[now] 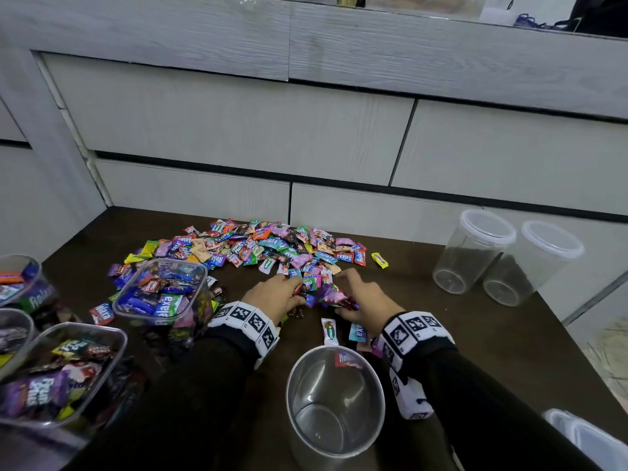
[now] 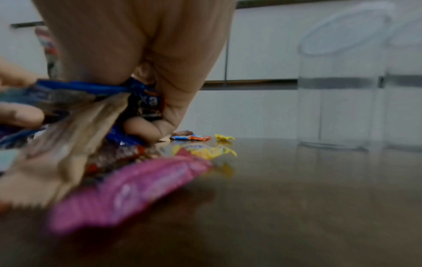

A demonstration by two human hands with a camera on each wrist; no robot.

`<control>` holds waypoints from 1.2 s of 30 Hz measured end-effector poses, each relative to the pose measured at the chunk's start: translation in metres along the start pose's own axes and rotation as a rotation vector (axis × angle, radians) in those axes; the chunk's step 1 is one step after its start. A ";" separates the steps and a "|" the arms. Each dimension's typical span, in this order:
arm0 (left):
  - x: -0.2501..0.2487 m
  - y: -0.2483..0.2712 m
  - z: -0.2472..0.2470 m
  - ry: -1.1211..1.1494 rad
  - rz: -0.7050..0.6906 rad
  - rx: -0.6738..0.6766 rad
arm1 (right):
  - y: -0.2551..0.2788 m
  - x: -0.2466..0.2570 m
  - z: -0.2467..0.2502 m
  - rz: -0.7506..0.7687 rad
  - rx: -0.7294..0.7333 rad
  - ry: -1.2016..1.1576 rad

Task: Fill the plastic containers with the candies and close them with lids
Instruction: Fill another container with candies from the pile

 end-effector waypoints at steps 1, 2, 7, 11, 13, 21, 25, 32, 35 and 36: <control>0.002 0.001 0.001 0.015 0.005 -0.016 | 0.003 -0.004 0.001 -0.028 -0.001 -0.038; 0.003 0.003 0.001 0.034 0.013 -0.032 | 0.005 -0.006 0.003 -0.036 0.005 -0.041; 0.005 0.014 0.002 0.173 0.102 -0.083 | 0.015 -0.014 0.014 -0.048 0.034 0.011; 0.004 0.027 0.006 0.320 0.144 -0.168 | 0.027 -0.020 0.024 -0.094 -0.093 -0.042; 0.002 0.035 0.009 0.346 0.132 -0.193 | 0.033 -0.020 0.028 -0.104 -0.154 -0.079; -0.026 0.070 0.054 0.558 -0.083 -0.431 | 0.073 0.008 0.073 -0.036 -0.467 -0.273; -0.046 0.096 0.079 0.636 -0.250 -0.596 | 0.102 0.041 0.096 0.062 -0.559 -0.397; -0.067 0.131 0.088 0.752 -0.358 -0.716 | 0.144 0.095 0.077 0.186 -0.626 -0.572; -0.066 0.136 0.087 0.769 -0.366 -0.745 | 0.154 0.105 0.060 0.230 -0.624 -0.539; -0.064 0.137 0.087 0.761 -0.365 -0.755 | 0.156 0.107 0.055 0.252 -0.608 -0.514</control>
Point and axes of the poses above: each hand's wrist, its own y-axis away from the middle knuckle, its own z-axis out of the back of the hand, x = y × z, the point moved 3 cm from there along -y, towards the middle knuckle, and after that the axes turned 9 degrees about y, right-handed, at the moved point
